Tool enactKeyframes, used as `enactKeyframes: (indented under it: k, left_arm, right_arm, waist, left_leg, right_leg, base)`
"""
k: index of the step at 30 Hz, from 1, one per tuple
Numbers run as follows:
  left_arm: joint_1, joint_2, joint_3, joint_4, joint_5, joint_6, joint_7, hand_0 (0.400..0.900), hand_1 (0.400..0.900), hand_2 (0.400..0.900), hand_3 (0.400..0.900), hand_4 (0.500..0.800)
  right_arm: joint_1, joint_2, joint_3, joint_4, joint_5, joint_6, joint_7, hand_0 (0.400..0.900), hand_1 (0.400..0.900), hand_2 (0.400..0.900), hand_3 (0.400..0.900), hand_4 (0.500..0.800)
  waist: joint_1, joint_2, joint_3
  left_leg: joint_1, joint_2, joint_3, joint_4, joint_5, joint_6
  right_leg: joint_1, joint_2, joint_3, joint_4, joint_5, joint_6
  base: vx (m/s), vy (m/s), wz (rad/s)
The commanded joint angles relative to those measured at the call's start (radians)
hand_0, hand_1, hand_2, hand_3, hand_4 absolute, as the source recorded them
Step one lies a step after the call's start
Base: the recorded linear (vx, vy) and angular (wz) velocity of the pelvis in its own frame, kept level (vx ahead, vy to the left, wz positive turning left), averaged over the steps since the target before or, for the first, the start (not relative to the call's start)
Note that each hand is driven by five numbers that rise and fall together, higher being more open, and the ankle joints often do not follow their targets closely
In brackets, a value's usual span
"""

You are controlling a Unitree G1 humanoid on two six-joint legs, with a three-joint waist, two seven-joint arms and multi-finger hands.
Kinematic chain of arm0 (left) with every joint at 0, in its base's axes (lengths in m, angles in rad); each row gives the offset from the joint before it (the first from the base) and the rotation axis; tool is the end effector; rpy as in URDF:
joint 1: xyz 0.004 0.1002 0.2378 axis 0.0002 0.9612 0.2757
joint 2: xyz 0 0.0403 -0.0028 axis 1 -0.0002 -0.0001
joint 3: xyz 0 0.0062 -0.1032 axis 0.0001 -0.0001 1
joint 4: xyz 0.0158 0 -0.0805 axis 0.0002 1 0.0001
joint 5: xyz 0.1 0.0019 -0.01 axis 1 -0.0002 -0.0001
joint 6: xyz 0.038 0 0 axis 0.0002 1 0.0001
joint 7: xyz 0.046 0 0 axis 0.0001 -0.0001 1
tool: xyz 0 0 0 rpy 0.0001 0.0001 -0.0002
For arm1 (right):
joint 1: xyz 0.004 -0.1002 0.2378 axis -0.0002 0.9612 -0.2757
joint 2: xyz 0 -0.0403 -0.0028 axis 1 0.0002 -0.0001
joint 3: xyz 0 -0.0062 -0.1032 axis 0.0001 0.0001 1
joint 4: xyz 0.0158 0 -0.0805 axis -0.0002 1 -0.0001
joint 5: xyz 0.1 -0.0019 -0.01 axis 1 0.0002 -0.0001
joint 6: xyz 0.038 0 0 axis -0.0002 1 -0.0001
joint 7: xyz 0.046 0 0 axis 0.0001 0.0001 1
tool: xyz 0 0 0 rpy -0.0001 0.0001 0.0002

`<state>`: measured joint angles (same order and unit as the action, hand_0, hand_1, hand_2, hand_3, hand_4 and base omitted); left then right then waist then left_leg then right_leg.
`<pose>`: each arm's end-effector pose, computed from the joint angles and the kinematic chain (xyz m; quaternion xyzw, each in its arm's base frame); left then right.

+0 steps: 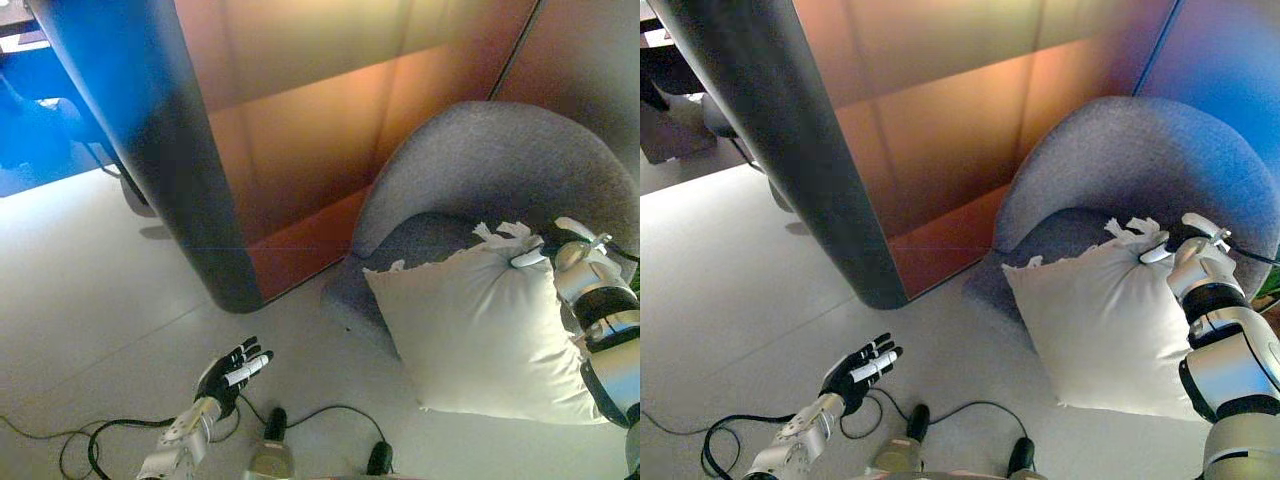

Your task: Pick up the pillow and put it on the sofa.

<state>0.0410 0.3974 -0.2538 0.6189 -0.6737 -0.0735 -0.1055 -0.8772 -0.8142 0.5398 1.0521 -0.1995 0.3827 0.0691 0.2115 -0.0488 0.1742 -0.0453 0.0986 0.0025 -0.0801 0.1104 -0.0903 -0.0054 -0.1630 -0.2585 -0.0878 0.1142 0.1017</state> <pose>0.1482 0.2289 -0.0560 -0.1064 0.2996 0.0109 0.9481 0.3079 -0.3275 0.1392 -0.5304 0.3184 -0.1483 0.7716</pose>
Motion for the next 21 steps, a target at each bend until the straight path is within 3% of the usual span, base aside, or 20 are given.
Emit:
enactKeyframes:
  k: [1,2,3,4,5,21]
  left_arm:
    - [-0.144,0.056,-0.074,-0.100,-0.040,-0.112,-0.013,0.900,0.900,0.900,0.900,0.800]
    - [-0.155,0.056,-0.079,-0.105,-0.045,-0.116,-0.007,0.900,0.900,0.900,0.900,0.800]
    - [-0.160,0.055,-0.081,-0.106,-0.048,-0.119,-0.003,0.900,0.900,0.900,0.900,0.800]
    - [-0.166,0.054,-0.085,-0.105,-0.053,-0.125,0.000,0.900,0.900,0.900,0.900,0.800]
    - [-0.169,0.052,-0.086,-0.107,-0.055,-0.127,0.005,0.900,0.900,0.900,0.900,0.800]
    - [-0.128,0.072,-0.075,-0.139,-0.056,-0.101,0.006,0.900,0.900,0.900,0.900,0.800]
  right_arm:
    - [-0.326,-0.102,0.104,0.018,-0.028,0.002,-0.164,0.400,0.400,0.400,0.400,0.500]
    - [-0.340,-0.099,0.113,0.025,-0.021,0.005,-0.182,0.400,0.400,0.400,0.400,0.500]
    - [-0.348,-0.098,0.117,0.031,-0.015,0.006,-0.196,0.453,0.453,0.453,0.453,0.532]
    - [-0.363,-0.096,0.123,0.044,-0.012,0.009,-0.216,0.716,0.716,0.716,0.716,0.689]
    - [-0.370,-0.094,0.125,0.053,-0.014,0.009,-0.224,0.900,0.900,0.900,0.900,0.800]
    - [-0.334,-0.113,0.102,0.083,-0.053,0.014,-0.265,0.900,0.900,0.900,0.900,0.800]
  waist:
    - [0.030,-0.019,0.039]
    - [0.030,-0.014,0.049]
    - [0.031,-0.011,0.054]
    - [0.032,-0.007,0.062]
    - [0.033,-0.005,0.064]
    - [0.029,-0.014,0.027]
  left_leg:
    - [-0.020,0.033,-0.075,-0.007,-0.036,-0.020]
    - [-0.030,0.031,-0.077,-0.007,-0.033,-0.019]
    - [-0.036,0.031,-0.078,-0.007,-0.031,-0.018]
    - [-0.046,0.029,-0.079,-0.007,-0.028,-0.017]
    - [-0.051,0.028,-0.079,-0.007,-0.028,-0.017]
    - [-0.019,0.019,-0.062,-0.007,-0.039,-0.014]
  right_leg:
    - [-0.002,-0.063,0.015,0.013,0.016,0.090]
    - [-0.010,-0.062,0.015,0.014,0.016,0.089]
    - [-0.015,-0.061,0.015,0.014,0.017,0.088]
    - [-0.023,-0.061,0.014,0.013,0.017,0.087]
    - [-0.027,-0.061,0.014,0.013,0.017,0.086]
    - [0.004,-0.069,0.019,0.014,0.011,0.093]
  base:
    - [-0.15,0.001,0.02]
    - [-0.14,0.007,0.02]
    - [-0.12,0.016,0.01]
    - [-0.08,0.017,0.01]
    - [-0.06,0.016,0.01]
    - [0.04,0.007,0.01]
